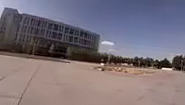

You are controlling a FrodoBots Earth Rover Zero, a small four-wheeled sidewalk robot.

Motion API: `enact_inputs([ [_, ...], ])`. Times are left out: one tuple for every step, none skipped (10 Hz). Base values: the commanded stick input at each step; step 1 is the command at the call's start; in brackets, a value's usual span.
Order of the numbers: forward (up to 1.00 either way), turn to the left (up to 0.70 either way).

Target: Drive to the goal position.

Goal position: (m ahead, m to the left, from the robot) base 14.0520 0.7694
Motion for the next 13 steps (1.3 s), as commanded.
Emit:
enact_inputs([
  [0.7, 0.0],
  [0.7, 0.0],
  [0.7, 0.0],
  [0.7, 0.0],
  [0.7, 0.0],
  [0.7, 0.0],
  [0.7, 0.0],
  [0.7, 0.0],
  [0.7, 0.0],
  [0.7, 0.0],
  [0.7, 0.0],
  [0.7, 0.0],
  [0.7, 0.0],
])
